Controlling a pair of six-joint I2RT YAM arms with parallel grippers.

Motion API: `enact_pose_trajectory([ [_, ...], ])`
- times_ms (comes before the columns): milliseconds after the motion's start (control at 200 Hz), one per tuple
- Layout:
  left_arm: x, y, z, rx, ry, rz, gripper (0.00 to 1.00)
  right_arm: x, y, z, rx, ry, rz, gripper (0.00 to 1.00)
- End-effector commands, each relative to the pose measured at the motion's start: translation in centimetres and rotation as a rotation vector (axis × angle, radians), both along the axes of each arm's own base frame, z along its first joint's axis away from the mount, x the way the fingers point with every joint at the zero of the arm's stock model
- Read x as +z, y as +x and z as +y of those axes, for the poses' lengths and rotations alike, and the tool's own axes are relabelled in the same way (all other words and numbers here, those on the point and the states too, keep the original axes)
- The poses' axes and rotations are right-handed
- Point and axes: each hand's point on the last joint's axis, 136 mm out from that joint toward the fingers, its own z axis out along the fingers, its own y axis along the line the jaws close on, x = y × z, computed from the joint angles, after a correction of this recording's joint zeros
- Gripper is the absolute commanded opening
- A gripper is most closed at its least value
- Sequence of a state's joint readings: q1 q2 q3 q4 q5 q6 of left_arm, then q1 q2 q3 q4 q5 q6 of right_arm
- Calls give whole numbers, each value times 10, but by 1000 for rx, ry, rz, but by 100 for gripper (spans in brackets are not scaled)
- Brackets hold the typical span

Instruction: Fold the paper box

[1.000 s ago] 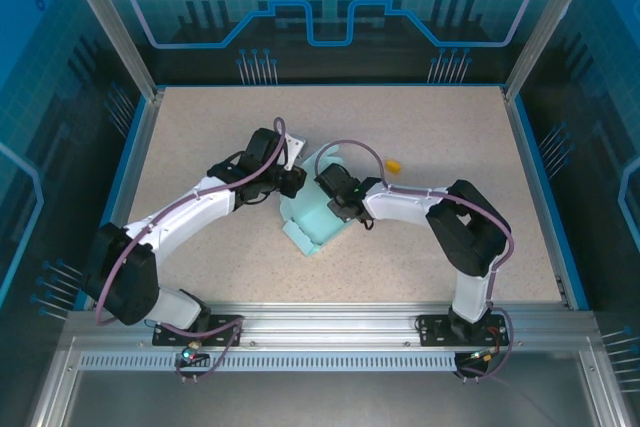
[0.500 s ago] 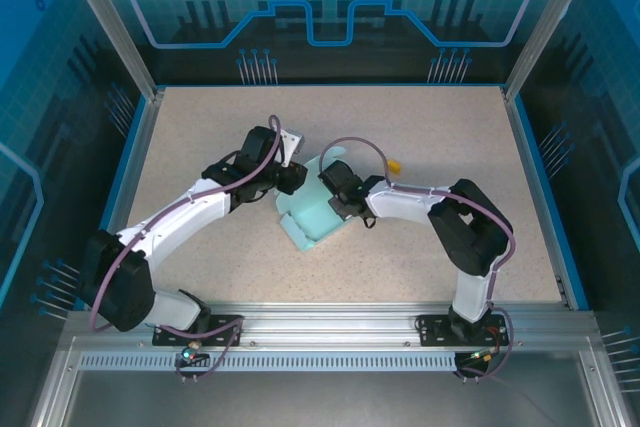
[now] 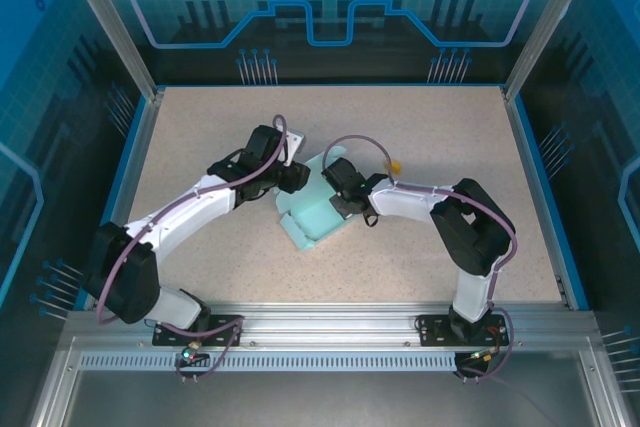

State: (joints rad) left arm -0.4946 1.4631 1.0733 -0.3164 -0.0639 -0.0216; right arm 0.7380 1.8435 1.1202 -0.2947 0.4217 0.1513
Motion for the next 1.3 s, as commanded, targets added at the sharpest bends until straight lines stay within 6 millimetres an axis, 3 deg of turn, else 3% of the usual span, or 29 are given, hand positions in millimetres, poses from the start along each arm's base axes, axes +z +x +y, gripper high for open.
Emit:
enact_pose_trajectory([
  [0,3,7,-4,-20,15,-7,43,-6,-8,-9,-13,-4,61,12],
  [165,1,7,-8,-56,19,-3,33,1,-9,-8,-15,39,84,16],
  [485,0,7,-6,-72,52,-10,31,-3,-13,-14,-9,22,136,19],
  [700,4,9,-4,-51,50,-23,28,-23,-21,-26,-31,-76,182,12],
  [1021,9,13,-6,-33,27,-31,24,-28,-24,-52,-121,-277,114,7],
  [1291,7,18,-6,-35,49,-25,23,-38,-29,-55,-134,-393,77,6],
])
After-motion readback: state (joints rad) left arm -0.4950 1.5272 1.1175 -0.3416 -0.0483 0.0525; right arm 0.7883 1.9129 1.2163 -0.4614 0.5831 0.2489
